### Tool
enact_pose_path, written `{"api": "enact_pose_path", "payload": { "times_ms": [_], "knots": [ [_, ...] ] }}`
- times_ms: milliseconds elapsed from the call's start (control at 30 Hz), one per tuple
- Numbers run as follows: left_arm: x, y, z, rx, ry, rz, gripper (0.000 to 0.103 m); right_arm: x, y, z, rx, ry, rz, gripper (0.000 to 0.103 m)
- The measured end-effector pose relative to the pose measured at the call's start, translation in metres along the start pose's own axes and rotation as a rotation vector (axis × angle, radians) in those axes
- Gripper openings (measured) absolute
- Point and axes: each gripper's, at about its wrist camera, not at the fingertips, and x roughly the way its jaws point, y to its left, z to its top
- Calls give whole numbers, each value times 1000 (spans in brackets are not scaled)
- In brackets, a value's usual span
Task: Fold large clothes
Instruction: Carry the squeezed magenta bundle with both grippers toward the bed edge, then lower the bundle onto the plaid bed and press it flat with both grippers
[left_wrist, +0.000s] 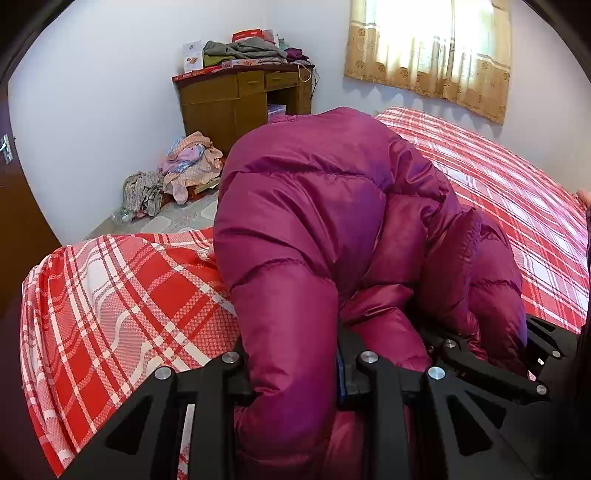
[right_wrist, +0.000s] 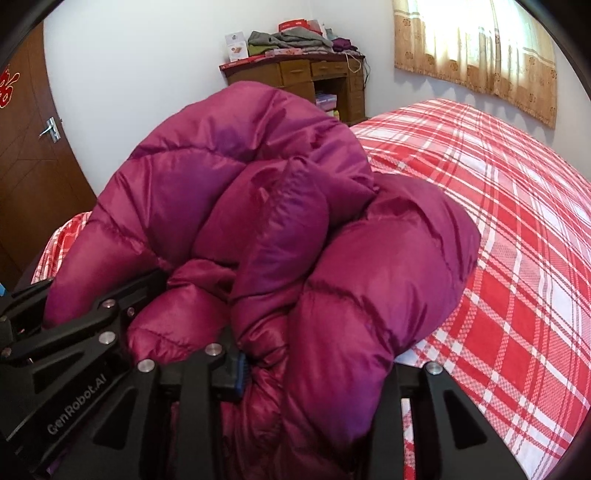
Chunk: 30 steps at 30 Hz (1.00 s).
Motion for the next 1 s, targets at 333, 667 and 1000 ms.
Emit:
{"api": "enact_pose_path", "payload": {
  "times_ms": [333, 667, 1000],
  "knots": [
    [4, 3, -4, 28, -1, -31, 30, -11, -23, -8, 133, 26, 43, 54],
    [7, 0, -4, 46, -6, -16, 31, -94, -40, 1, 164, -158, -107, 53],
    [6, -8, -5, 51, -7, -5, 31, -9, -28, 61, 218, 48, -116, 44]
  ]
}}
